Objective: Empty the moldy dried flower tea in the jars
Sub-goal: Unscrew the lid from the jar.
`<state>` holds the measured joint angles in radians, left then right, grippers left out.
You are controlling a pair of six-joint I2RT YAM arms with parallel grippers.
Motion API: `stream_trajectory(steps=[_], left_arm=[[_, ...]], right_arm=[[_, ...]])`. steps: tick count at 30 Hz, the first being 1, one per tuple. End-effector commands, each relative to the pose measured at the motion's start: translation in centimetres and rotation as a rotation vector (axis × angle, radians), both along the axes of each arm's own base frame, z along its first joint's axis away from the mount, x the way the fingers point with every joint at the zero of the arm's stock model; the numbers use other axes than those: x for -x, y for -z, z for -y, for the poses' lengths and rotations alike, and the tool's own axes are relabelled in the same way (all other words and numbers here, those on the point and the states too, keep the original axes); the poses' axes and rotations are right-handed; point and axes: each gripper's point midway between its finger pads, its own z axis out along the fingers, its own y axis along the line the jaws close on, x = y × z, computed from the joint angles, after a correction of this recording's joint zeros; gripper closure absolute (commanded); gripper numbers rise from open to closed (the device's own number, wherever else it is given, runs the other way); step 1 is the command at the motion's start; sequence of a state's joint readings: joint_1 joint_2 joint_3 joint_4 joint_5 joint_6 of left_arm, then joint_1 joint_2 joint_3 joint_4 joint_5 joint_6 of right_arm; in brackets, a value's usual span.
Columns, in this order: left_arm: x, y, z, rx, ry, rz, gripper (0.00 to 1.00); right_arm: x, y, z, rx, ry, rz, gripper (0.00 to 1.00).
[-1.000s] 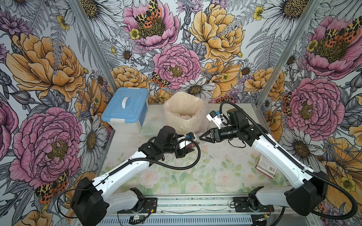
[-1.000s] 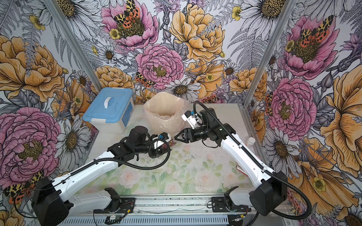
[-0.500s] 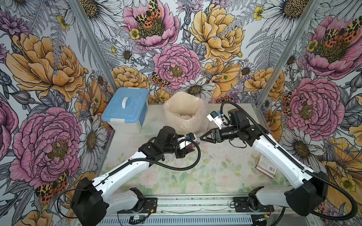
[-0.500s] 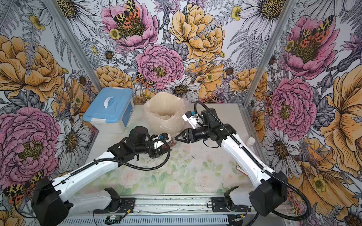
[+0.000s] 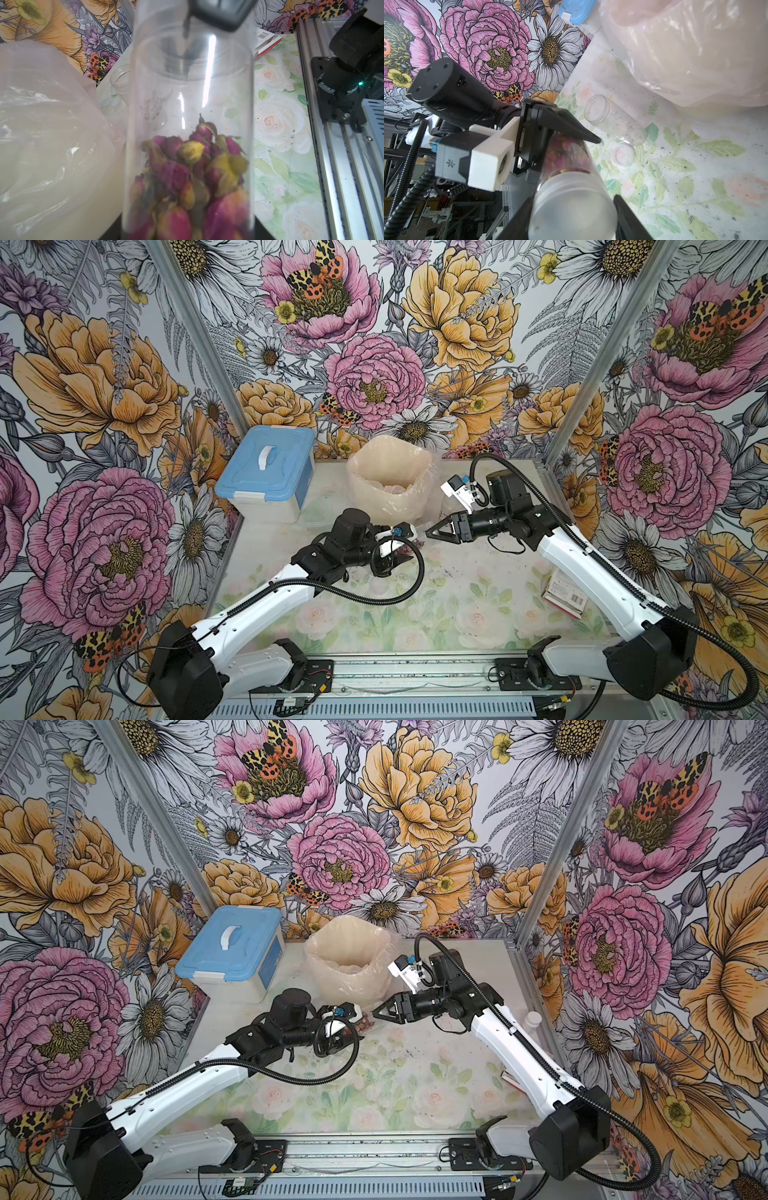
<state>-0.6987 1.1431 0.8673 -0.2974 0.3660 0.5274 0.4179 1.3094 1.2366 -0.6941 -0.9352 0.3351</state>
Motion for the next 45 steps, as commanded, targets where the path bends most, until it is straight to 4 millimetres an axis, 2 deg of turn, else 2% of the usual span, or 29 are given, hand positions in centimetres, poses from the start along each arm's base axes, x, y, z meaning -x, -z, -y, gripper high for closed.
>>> stream_trajectory(steps=[1,21,45], left_arm=[[-0.5,-0.7,-0.5,0.022,-0.032,0.043,0.60],[-0.5,-0.7,-0.6,0.031,-0.043,0.045,0.60],[-1.1,-0.9,-1.0,0.027,-0.078,0.070,0.62]], right_arm=[[1.0,-1.9,0.2,-0.053,-0.035,0.034,0.44],[0.7,-2.3,0.5,-0.052,-0.031,0.072,0.44],[0.4,-3.7,1.0,-0.029,-0.013,0.207,0.44]])
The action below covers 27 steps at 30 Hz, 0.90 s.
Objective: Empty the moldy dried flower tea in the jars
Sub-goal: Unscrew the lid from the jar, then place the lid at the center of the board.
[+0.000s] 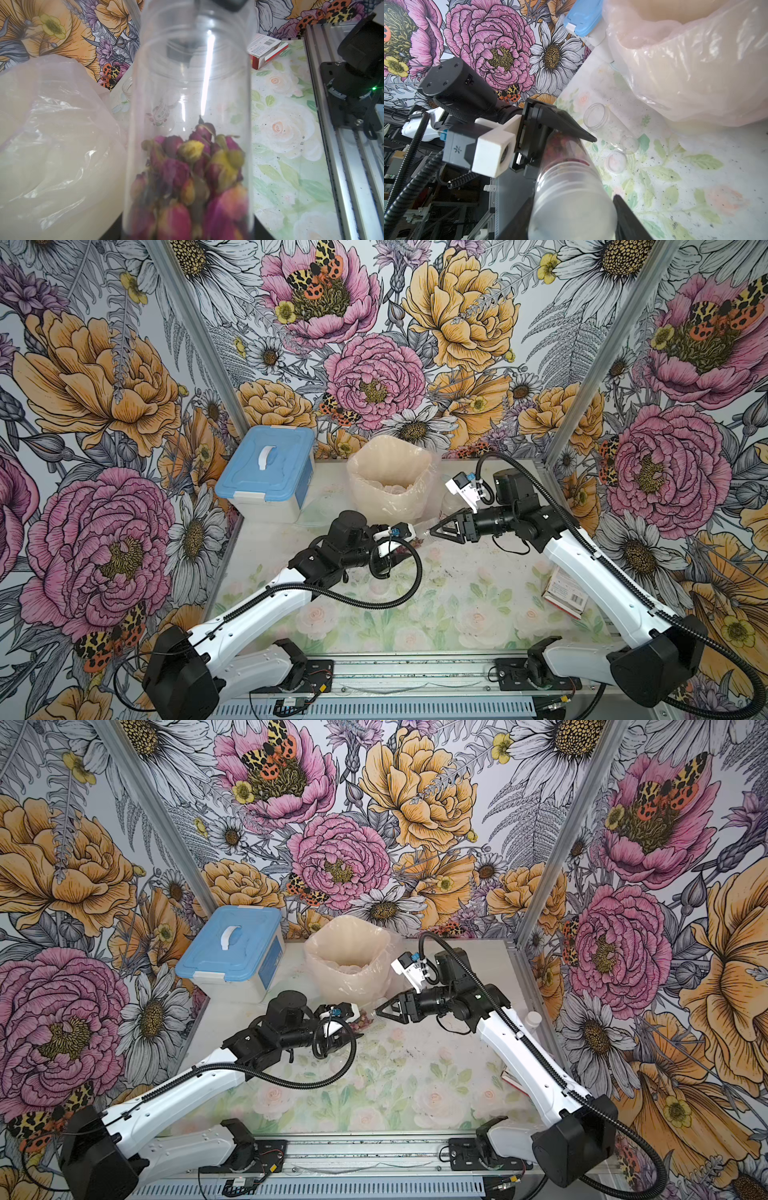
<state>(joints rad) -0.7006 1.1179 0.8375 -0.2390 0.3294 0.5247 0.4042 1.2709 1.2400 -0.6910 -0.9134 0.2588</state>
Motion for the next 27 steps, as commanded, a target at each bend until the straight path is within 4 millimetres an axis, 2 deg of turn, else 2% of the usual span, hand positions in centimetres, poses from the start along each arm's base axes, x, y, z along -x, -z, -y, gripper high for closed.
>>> stream_trajectory(steps=[1,9,15,18,21,27], left_arm=[[-0.5,-0.3,-0.7,0.009,-0.045,0.018,0.62],[-0.7,-0.6,-0.6,0.022,-0.045,0.029,0.62],[-0.8,-1.4,-0.7,0.048,-0.059,0.046,0.62],[-0.8,-2.3,-0.7,0.084,-0.071,0.060,0.62],[-0.8,-3.6,-0.7,0.130,-0.081,0.068,0.62],[-0.1,-6.7,-0.7,0.235,-0.077,0.091,0.62]], right_arm=[[0.5,-2.6,0.2,-0.035,-0.022,0.093,0.44],[0.2,-3.0,0.5,-0.035,-0.010,0.108,0.44],[-2.2,-2.1,2.5,0.063,0.151,0.158,0.44],[-3.6,-0.3,4.2,0.154,0.265,0.174,0.44],[-4.4,2.3,5.7,0.252,0.344,0.158,0.44],[-6.1,9.2,9.4,0.493,0.503,0.076,0.44]])
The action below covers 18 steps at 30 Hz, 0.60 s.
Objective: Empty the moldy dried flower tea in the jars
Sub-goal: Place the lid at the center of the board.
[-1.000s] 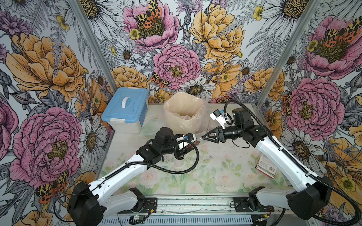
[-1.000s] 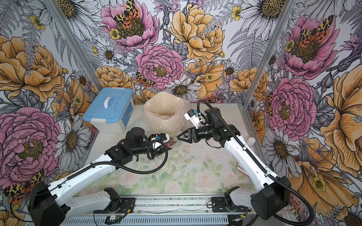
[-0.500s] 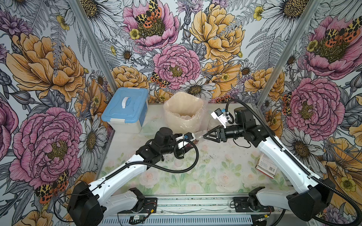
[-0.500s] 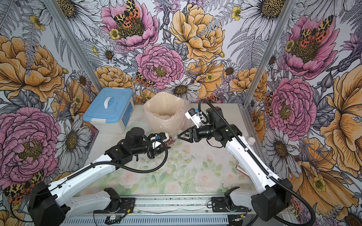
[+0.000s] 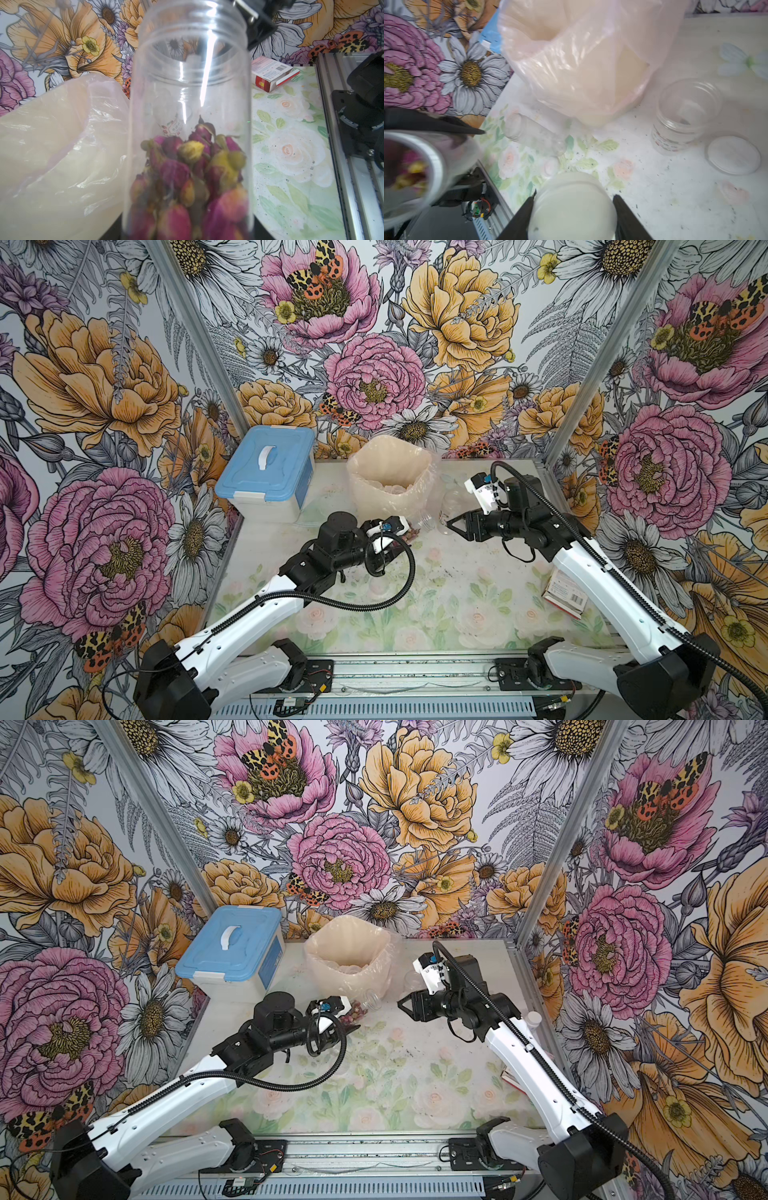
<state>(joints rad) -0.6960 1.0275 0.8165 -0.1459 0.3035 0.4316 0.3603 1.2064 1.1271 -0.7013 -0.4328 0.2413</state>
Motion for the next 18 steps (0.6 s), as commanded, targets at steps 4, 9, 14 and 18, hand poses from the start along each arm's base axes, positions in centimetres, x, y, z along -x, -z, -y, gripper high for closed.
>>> stream_trajectory(steps=[4,9,14,18], left_arm=[[0.3,-4.1,-0.3,0.138,-0.013,0.056,0.62],[0.4,-4.7,-0.3,0.161,-0.012,0.063,0.62],[0.3,-4.6,-0.1,0.160,-0.010,0.059,0.62],[0.2,-4.5,0.0,0.162,-0.012,0.060,0.62]], right_arm=[[-1.6,7.1,4.4,0.242,0.208,-0.105,0.44],[-1.0,11.4,5.4,0.318,0.248,-0.211,0.42],[0.0,14.2,6.1,0.359,0.271,-0.273,0.41],[0.6,16.0,6.2,0.359,0.291,-0.292,0.41]])
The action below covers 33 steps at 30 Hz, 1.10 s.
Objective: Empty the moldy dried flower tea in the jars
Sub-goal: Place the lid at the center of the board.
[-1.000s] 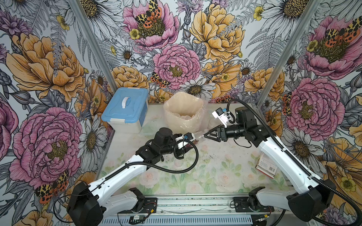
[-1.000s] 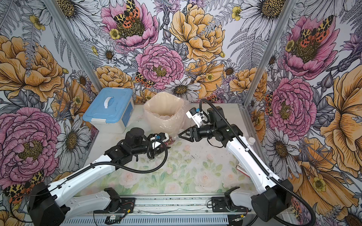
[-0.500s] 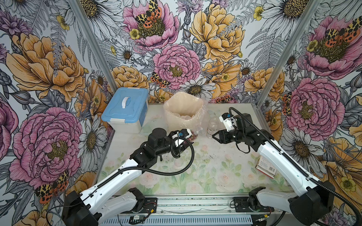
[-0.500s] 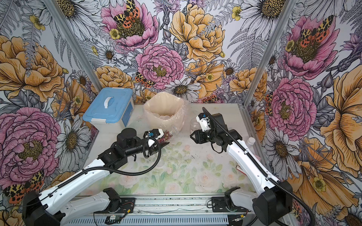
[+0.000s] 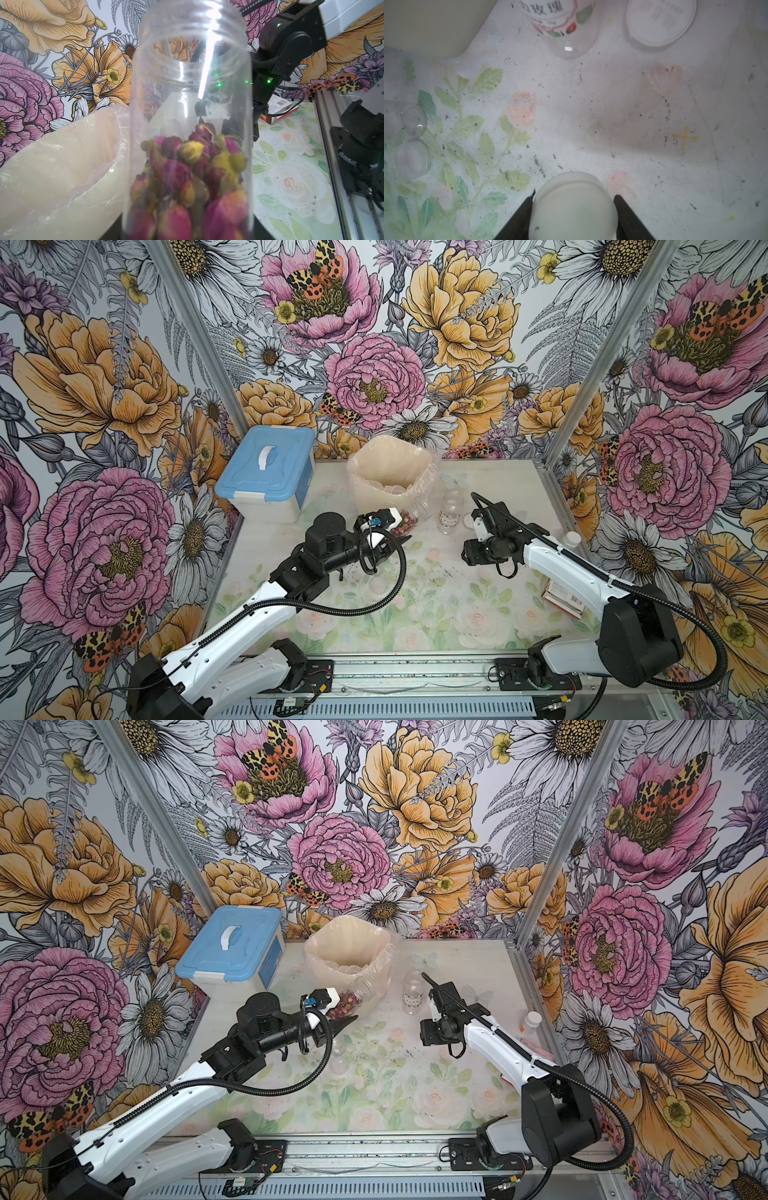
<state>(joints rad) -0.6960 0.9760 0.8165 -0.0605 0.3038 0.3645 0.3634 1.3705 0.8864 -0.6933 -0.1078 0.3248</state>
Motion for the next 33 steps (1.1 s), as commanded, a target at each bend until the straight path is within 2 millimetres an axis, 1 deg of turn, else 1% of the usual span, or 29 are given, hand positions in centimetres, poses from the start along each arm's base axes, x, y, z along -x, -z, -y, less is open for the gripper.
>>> stream_trajectory(steps=[1,7,12,18,21,23,26,29,33], left_arm=[[-0.1,-0.8,0.1,0.039,0.005,0.010,0.62],[-0.1,-0.6,0.1,0.036,0.003,0.009,0.61],[-0.1,-0.6,0.1,0.036,0.003,0.011,0.61],[-0.1,-0.5,0.1,0.034,0.001,0.009,0.61],[-0.2,-0.6,0.0,0.036,-0.004,0.010,0.62],[-0.2,-0.7,0.1,0.040,-0.001,0.009,0.62],[-0.2,-0.7,0.2,0.055,0.000,-0.001,0.62],[-0.5,-1.3,0.4,0.106,-0.011,-0.009,0.62],[-0.9,-2.8,0.8,0.232,-0.010,-0.015,0.61]], right_arm=[[-0.5,1.1,0.1,0.006,0.046,0.021,0.41],[0.0,3.1,0.0,0.017,0.066,-0.005,0.39],[0.3,4.3,-0.5,0.024,0.061,-0.031,0.37],[0.7,5.2,-1.2,0.028,0.042,-0.057,0.35],[0.4,4.4,-1.5,0.006,0.041,-0.039,0.33],[0.0,2.9,-1.9,-0.021,0.030,0.003,0.31],[-0.8,-0.5,-2.2,-0.064,0.015,0.105,0.29],[-1.4,-5.2,-3.1,-0.131,-0.039,0.237,0.27],[-1.2,-13.1,-5.3,-0.280,-0.157,0.416,0.26]])
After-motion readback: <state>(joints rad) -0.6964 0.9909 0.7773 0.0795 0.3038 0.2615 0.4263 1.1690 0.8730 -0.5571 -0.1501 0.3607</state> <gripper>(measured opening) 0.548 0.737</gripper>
